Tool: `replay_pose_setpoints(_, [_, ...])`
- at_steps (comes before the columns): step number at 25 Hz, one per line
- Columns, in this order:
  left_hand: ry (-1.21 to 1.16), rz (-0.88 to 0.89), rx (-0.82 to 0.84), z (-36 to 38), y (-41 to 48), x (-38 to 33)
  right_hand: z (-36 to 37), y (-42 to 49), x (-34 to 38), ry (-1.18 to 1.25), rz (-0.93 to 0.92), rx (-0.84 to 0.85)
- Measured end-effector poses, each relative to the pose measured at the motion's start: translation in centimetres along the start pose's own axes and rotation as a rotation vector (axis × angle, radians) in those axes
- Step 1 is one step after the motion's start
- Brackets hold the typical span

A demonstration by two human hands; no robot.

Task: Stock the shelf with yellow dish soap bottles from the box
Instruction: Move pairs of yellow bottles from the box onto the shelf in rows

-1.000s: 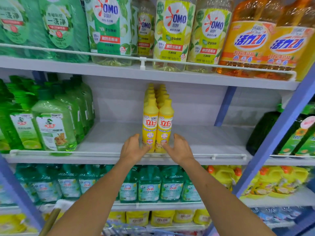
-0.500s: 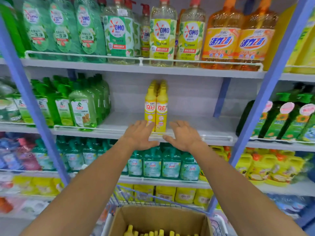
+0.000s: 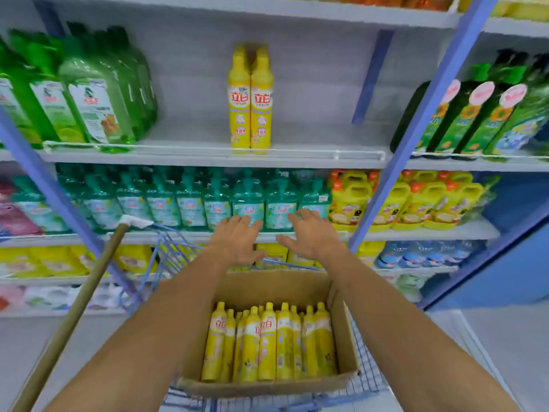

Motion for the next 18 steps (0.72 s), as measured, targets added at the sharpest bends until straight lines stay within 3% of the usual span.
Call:
replay_pose_setpoints(8, [-0.082, -0.056, 0.348, 17.0, 0.1, 1.0, 16.4, -0.1, -0.6, 0.125, 0.121, 0.351])
replay_pose_setpoints(18, [-0.359, -0.044, 0.602, 36.4, 4.4, -2.8, 36.3, 1.1, -3.3, 0.253, 0.243, 0.594])
Point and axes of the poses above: each hand's wrist, its own y-axis towards the middle knuckle, its own z-axis out of the palm, x = y × z, the point moved 5 cm from there along y, towards the middle knuckle, and after that the axes turned 5 degrees about x, right-handed, at the moved point
